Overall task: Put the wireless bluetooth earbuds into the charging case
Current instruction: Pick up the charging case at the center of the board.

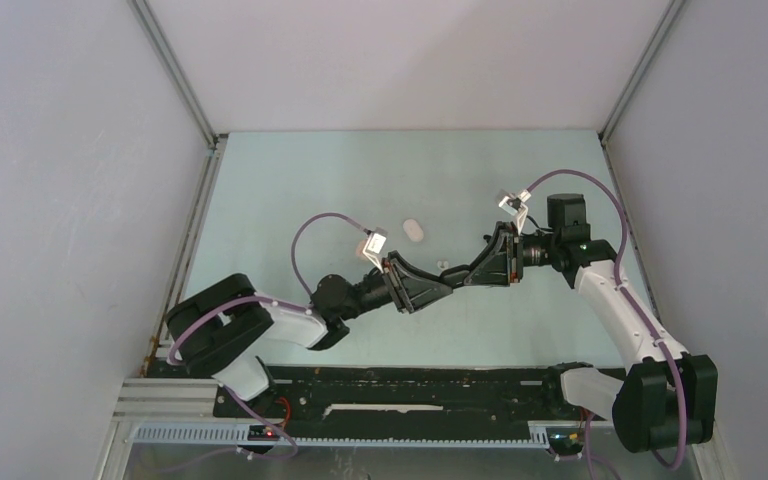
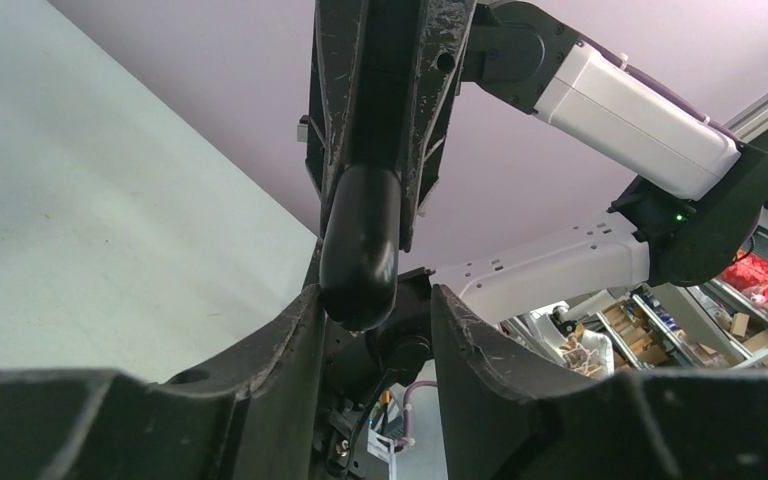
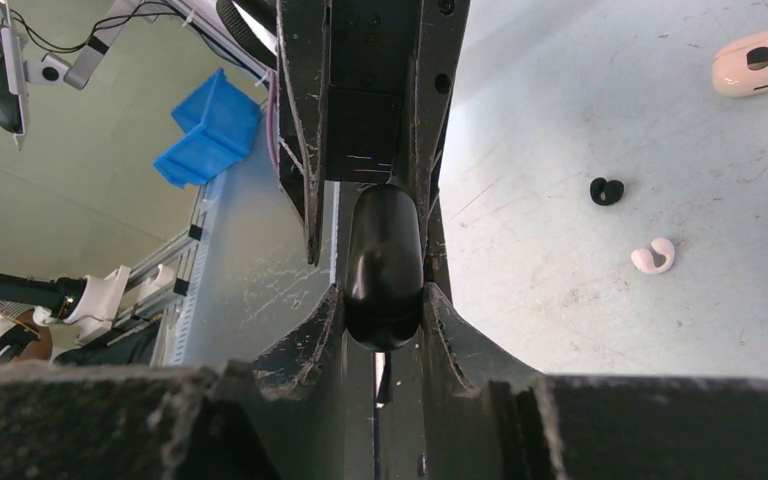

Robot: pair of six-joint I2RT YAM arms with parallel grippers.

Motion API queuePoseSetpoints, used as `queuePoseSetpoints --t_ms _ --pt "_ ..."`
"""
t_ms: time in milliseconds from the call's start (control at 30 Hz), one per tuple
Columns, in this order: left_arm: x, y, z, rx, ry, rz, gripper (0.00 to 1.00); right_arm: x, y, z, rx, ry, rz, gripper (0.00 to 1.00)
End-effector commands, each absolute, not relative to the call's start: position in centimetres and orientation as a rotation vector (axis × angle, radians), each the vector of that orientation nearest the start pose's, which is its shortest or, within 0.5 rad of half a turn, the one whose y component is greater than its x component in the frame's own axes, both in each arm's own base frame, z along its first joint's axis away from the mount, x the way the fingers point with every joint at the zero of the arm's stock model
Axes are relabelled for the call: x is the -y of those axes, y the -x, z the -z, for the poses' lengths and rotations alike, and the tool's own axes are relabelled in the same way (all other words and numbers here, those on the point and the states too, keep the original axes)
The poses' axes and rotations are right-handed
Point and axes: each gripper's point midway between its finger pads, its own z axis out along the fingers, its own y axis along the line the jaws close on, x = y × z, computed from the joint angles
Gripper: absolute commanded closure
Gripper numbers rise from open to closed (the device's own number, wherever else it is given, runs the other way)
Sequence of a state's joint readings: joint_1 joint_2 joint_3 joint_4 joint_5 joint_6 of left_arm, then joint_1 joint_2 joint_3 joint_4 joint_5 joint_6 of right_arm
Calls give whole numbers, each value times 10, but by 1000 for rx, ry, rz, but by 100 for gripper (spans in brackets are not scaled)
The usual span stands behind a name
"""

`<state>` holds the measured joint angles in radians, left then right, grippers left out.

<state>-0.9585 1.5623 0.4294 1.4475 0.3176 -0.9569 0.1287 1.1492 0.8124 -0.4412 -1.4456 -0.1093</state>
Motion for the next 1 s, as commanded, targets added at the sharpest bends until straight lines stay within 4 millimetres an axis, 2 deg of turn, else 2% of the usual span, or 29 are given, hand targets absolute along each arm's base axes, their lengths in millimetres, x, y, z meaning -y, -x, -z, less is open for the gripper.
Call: queuePoseSetpoints --t_ms 0,233,367,533,600,733,867,967 --pt "380 -157 -262 -1338 -339 1876 56 -198 -179 -232 -1721 932 -1618 100" --pt "382 -160 -259 -1344 -340 1873 66 -199 -183 -224 -1763 922 -1570 96" --pt "383 -158 -257 -1343 -367 1867 76 -199 -184 -223 -1773 919 -1565 93" --pt "380 -155 -247 -1359 -385 1856 94 -199 -184 -223 -1771 920 -1563 76" --pt "377 -154 -243 -1362 -393 1847 99 -198 -184 -225 -1767 916 -1569 63" --pt "371 -150 -220 -1418 -446 1769 100 -195 -189 -226 -1767 898 -1543 45" --pt "364 -145 -190 -1505 -562 1625 100 -192 -191 -219 -1764 930 -1455 35" --pt "359 -139 -170 -1551 -737 1408 100 -193 -187 -213 -1747 998 -1382 31"
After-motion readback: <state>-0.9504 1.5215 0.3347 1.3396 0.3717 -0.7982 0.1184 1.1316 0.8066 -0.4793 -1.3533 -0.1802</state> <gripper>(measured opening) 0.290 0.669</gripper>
